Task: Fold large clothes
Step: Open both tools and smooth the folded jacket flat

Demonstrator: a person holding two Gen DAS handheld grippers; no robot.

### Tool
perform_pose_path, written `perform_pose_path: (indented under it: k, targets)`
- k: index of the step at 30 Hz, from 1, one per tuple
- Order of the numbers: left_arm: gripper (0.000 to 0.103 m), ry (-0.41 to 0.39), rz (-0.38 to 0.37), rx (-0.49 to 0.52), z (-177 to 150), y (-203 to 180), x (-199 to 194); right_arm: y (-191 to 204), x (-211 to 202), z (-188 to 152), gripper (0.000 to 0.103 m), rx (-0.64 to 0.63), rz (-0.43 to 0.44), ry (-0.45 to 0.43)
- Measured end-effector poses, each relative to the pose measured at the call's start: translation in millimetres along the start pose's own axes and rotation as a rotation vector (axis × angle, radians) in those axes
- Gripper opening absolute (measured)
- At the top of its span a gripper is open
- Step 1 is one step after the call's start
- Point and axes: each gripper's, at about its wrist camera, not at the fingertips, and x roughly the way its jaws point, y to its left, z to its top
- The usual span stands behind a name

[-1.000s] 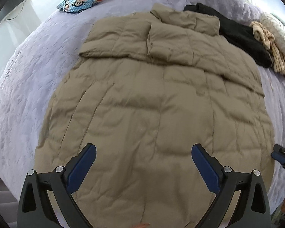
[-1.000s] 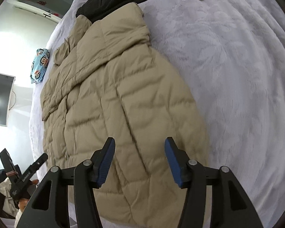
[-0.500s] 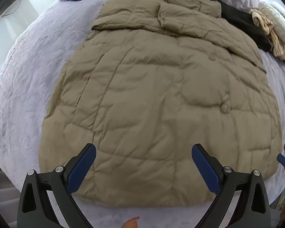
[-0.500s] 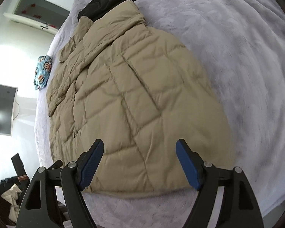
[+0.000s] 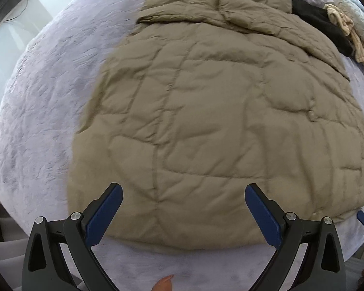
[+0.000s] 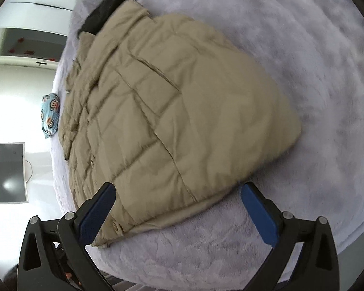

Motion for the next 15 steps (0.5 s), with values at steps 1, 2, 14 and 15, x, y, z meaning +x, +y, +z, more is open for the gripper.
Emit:
perform_pose_path:
  k: [1, 2, 14, 15]
  targets:
    - [0.101, 0.001, 0.0, -0.003, -2, 6, 1, -2, 2, 0, 0.103, 0.012, 0.0, 0.014]
    - [0.101, 0.002, 0.002, -0.006, -4, 11, 1, -5, 3, -1, 0.103, 0.025, 0.007, 0.02]
    - [0.101, 0.059, -0.478, -0.28, -46, 106, 6, -34, 5, 1, 0.103, 0.199, 0.174, 0.011]
    - [0.101, 0.076, -0.508, -0.296, -50, 109, 10, -36, 7, 0, 0.103, 0.218, 0.187, 0.015]
